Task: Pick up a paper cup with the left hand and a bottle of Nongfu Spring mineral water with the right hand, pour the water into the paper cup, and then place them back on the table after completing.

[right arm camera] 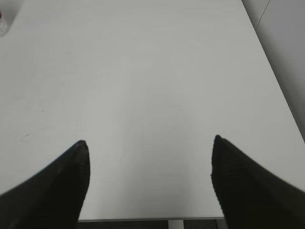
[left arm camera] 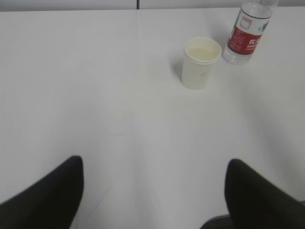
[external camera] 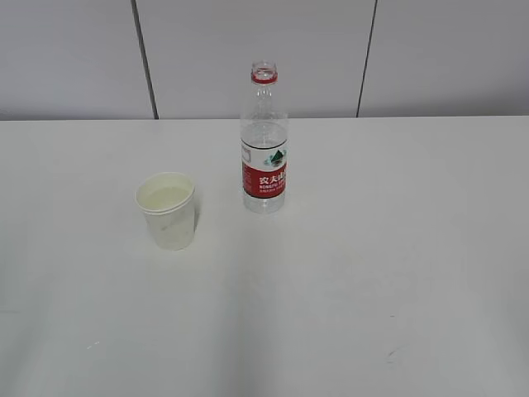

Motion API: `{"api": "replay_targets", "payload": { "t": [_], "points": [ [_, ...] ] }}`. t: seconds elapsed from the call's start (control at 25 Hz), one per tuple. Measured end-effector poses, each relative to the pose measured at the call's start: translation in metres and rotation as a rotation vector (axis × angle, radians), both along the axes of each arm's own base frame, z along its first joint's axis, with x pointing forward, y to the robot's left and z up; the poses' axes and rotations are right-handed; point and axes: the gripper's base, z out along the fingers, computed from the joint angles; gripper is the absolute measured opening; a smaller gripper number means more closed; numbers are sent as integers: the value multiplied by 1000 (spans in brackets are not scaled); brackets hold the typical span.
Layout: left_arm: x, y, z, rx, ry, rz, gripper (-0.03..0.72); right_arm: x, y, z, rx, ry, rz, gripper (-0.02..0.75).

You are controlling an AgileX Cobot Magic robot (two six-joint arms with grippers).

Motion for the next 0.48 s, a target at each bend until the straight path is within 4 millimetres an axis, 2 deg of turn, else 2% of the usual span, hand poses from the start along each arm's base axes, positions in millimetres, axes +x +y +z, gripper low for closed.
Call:
{"api": "replay_targets", "payload": {
  "t": [0.48],
  "points": [
    [0, 0, 0, 0, 0, 0, 553, 0, 0, 0, 1, 0, -1, 587]
  ]
}}
